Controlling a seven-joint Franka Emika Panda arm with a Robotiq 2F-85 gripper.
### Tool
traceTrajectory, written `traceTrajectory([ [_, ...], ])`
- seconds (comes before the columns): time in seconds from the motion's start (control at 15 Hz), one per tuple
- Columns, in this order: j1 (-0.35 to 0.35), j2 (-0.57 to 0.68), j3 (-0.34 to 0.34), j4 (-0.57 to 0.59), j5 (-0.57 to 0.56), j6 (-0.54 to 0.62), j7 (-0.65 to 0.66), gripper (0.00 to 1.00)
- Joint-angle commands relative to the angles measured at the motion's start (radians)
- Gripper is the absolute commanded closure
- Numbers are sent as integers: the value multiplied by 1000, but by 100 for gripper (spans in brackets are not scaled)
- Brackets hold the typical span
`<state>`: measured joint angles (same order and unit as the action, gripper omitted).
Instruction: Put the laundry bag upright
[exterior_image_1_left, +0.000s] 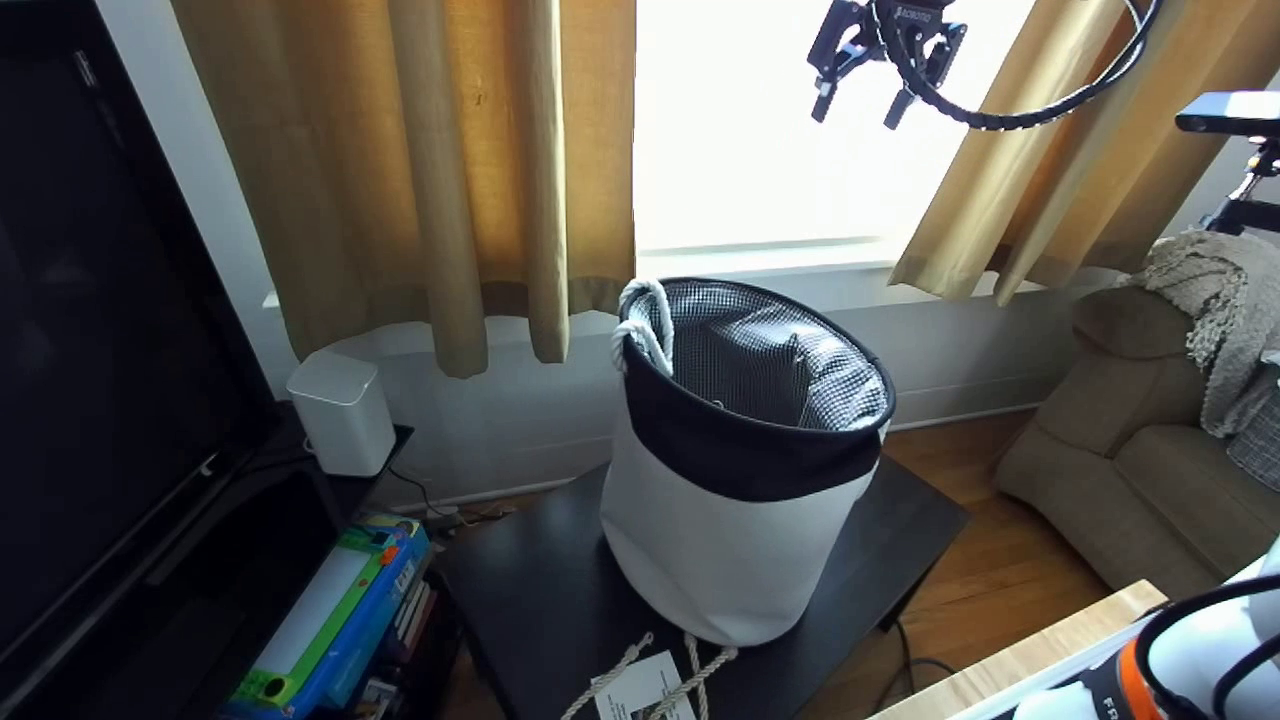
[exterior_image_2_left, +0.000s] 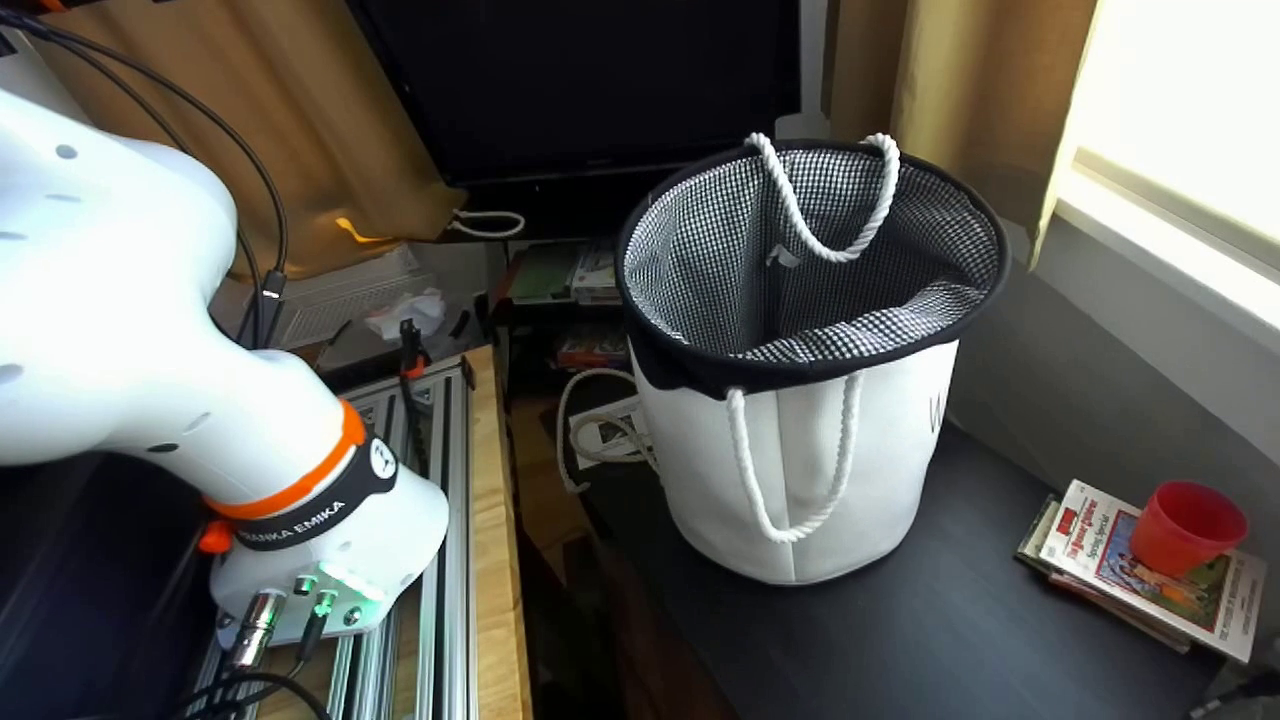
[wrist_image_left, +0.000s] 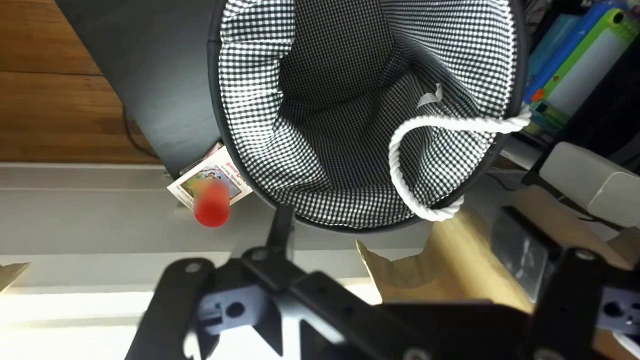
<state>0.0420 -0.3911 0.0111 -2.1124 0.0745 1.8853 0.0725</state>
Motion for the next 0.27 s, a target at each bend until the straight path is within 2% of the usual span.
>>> traceTrajectory([
  [0.0,-11,-3,6,4,3,-3,-3,0],
  [0.2,-12,-6,6,4,3,-4,-2,0],
])
